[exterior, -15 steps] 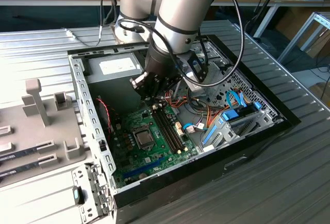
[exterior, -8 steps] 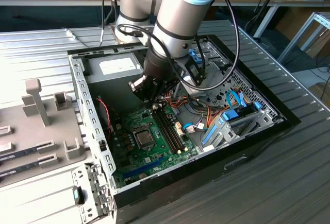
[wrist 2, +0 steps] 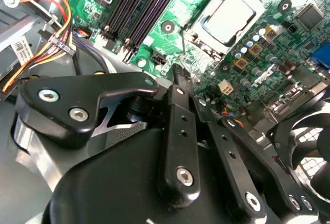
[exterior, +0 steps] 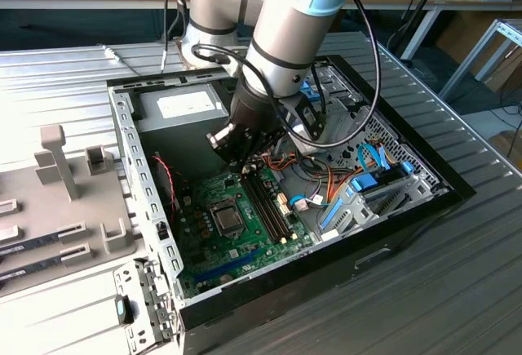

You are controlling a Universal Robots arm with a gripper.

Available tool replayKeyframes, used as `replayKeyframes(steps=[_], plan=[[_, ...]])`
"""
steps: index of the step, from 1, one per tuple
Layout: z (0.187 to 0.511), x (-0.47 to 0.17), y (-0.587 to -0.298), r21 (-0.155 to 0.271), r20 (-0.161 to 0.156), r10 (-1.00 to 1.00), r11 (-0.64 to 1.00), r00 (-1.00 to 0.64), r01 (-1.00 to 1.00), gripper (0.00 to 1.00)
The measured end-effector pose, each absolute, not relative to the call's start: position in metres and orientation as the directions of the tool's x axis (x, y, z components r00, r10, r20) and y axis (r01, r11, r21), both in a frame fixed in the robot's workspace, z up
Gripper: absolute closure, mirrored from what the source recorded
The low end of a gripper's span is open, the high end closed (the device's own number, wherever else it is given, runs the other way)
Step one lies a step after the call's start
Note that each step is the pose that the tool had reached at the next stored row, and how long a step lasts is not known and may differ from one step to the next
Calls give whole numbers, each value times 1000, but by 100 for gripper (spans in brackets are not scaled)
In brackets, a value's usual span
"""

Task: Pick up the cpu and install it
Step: 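Install the first cpu locking lever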

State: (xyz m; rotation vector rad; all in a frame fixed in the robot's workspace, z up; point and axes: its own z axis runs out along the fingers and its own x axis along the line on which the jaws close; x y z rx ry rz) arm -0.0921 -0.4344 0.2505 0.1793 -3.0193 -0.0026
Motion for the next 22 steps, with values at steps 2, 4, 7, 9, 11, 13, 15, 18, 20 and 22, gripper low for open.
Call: replayKeyframes(steps=[2,4,7,9,11,13,15,18,20,22], plan=[[250,-90,-435,-22,125,-123,992,-984,-127,90],[249,-87,-435,-29,131,-125,991,-983,-130,90],[245,-85,-435,-28,139,-127,991,-982,-132,90],[242,-85,-435,-29,144,-128,991,-981,-133,90],[240,-85,-436,-38,149,-129,990,-980,-136,90],[239,-84,-436,-54,154,-131,989,-979,-140,90],[237,-84,-436,-83,162,-132,986,-978,-147,90],[234,-84,-436,-101,166,-132,984,-977,-150,90],[231,-83,-436,-104,167,-132,983,-977,-150,90],[229,-83,-437,-106,168,-132,983,-977,-151,90]])
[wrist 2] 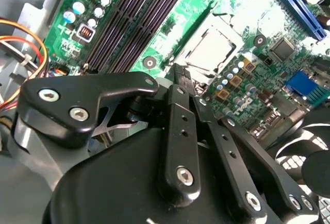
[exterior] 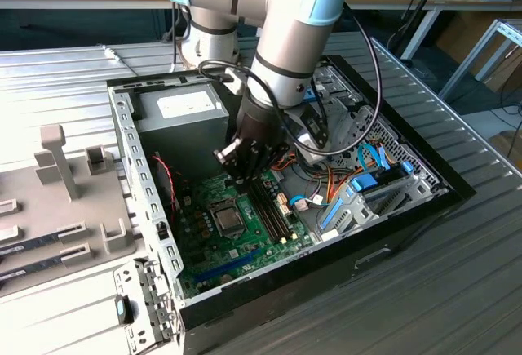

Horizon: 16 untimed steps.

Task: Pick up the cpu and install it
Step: 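Install the first cpu locking lever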

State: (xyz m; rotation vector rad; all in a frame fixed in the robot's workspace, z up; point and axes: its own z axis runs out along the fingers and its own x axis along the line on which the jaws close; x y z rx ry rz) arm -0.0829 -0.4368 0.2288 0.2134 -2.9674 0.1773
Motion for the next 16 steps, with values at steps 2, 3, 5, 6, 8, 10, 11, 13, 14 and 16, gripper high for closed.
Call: replayKeyframes(steps=[2,3,5,6,8,10,11,13,14,16], plan=[[225,-83,-438,-109,170,-132,982,-977,-152,90],[224,-82,-438,-110,171,-132,982,-976,-152,90],[222,-82,-440,-122,173,-131,981,-976,-153,90],[221,-82,-441,-128,174,-131,980,-976,-154,90],[220,-82,-442,-137,176,-130,978,-976,-155,90],[218,-82,-447,-153,178,-128,976,-976,-156,90],[217,-82,-449,-158,178,-127,975,-976,-156,90],[216,-82,-450,-166,180,-127,973,-975,-158,90],[215,-82,-451,-170,180,-128,973,-975,-159,90],[213,-82,-452,-177,182,-129,971,-975,-162,90]])
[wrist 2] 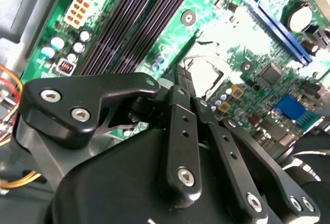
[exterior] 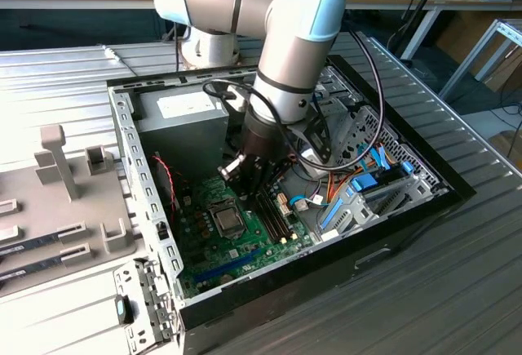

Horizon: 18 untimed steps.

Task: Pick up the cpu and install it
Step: 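Install the first cpu locking lever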

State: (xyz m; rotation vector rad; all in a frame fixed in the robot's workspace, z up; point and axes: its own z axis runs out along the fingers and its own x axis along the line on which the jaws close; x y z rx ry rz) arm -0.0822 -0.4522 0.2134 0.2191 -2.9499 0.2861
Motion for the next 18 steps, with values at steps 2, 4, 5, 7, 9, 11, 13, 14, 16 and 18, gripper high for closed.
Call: replayKeyframes(steps=[2,4,5,7,9,11,13,14,16,18], plan=[[211,-82,-454,-186,183,-131,968,-974,-166,90],[208,-82,-455,-194,185,-135,966,-973,-171,90],[207,-82,-456,-196,186,-136,965,-973,-173,90],[205,-82,-457,-202,188,-139,963,-972,-176,90],[203,-81,-458,-208,189,-139,962,-972,-178,90],[203,-82,-459,-213,190,-138,961,-972,-178,90],[203,-81,-460,-216,190,-138,960,-972,-178,90],[203,-81,-460,-218,191,-137,960,-972,-178,90],[203,-81,-460,-224,191,-136,958,-972,-178,90],[202,-81,-461,-232,193,-135,956,-972,-178,90]])
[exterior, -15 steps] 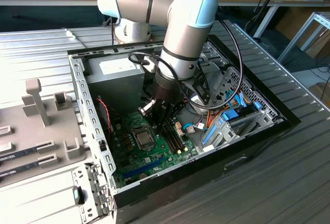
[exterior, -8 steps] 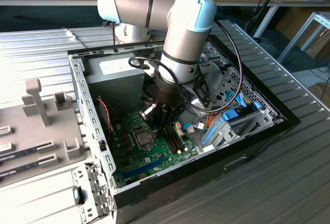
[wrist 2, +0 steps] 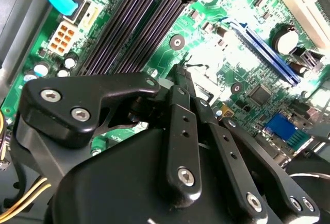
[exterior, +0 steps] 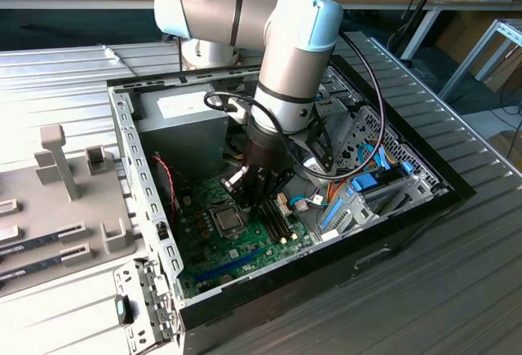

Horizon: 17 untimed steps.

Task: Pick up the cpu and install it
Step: 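Install the first cpu locking lever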

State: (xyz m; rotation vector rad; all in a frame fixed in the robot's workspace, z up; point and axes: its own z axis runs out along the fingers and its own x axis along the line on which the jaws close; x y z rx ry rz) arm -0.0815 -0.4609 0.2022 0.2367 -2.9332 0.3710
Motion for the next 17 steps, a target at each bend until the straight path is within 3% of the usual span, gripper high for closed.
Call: replayKeyframes(steps=[9,17], plan=[[197,-80,-463,-269,198,-130,946,-972,-182,90],[191,-74,-463,-272,198,-130,945,-971,-182,90]])
